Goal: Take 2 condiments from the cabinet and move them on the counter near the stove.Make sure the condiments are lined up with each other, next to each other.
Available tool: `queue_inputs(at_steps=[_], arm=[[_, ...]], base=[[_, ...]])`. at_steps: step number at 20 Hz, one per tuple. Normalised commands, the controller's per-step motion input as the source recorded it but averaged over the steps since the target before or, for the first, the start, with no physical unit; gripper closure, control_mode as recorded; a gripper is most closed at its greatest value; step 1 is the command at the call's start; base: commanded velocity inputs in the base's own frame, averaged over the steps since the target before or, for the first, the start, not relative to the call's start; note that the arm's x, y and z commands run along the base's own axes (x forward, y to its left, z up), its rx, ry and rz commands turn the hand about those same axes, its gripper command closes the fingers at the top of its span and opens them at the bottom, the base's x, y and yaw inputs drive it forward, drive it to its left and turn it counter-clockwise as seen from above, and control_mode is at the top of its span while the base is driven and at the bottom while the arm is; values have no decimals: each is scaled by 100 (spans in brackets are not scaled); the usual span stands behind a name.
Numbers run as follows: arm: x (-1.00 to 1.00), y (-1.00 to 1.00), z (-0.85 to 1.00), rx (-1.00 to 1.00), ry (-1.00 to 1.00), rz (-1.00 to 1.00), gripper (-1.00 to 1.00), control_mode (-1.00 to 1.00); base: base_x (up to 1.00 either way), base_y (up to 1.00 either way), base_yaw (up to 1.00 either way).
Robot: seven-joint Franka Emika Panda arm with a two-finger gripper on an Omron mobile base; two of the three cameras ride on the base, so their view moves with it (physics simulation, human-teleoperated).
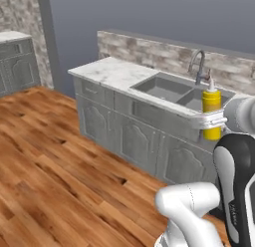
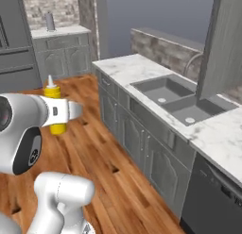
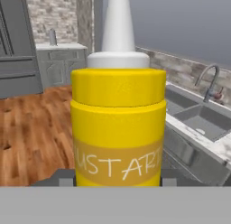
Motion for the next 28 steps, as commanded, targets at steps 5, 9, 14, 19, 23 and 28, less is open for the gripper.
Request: queue_inputs(at_steps=[5,9,14,19,23,28], arm=[[0,0,0,0,0,0,100,100],[0,0,0,0,0,0,100,100],[0,0,0,0,0,0,100,100],[0,0,0,0,0,0,100,100],[0,0,0,0,0,0,100,100],[0,0,0,0,0,0,100,100]], base=[[35,42,21],[30,45,13],[53,55,12],[83,47,15],[99,42,21],[74,43,44]])
